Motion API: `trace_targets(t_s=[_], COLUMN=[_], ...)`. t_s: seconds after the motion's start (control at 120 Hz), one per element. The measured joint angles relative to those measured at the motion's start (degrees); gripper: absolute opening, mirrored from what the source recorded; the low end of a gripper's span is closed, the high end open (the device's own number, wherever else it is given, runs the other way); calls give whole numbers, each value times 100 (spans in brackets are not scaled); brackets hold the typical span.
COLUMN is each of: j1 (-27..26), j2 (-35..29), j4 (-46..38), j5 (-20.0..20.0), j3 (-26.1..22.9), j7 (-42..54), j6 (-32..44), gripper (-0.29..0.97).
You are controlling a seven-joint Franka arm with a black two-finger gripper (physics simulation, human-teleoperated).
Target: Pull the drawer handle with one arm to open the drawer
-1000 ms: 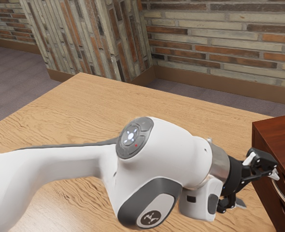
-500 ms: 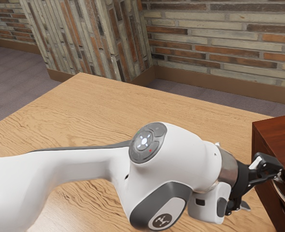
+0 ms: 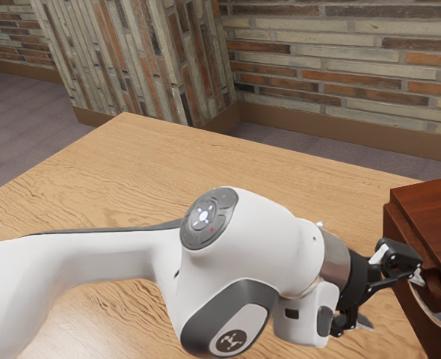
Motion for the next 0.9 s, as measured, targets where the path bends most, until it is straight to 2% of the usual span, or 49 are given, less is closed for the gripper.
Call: trace_targets(t_s=[0.692,0.9], j1=[247,284], j2=[-1392,-1564], j4=[-1400,-1648], j5=[92,85], j3=[-25,-23], j7=[39,48], j6=[-16,17], gripper=[67,69])
